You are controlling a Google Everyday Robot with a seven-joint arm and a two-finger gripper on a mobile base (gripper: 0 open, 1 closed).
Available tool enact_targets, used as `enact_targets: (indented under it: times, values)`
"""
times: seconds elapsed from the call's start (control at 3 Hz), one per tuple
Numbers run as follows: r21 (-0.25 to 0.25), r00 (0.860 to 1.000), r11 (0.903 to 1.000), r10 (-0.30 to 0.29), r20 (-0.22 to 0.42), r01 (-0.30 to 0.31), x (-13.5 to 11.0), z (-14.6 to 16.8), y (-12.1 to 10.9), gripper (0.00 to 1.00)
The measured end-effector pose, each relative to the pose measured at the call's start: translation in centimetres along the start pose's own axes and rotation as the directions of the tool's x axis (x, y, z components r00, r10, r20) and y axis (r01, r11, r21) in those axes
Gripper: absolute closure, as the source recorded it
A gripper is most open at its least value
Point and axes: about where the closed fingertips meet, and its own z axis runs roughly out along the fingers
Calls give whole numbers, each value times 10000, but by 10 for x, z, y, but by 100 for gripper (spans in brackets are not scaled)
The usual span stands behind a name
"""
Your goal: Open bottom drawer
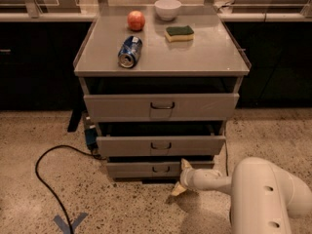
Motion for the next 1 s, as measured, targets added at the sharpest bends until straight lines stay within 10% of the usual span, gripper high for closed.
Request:
enact_targets:
  times: [1.0]
  values:
    - [441, 9967, 9987, -303, 752, 270, -4, 3, -21, 0]
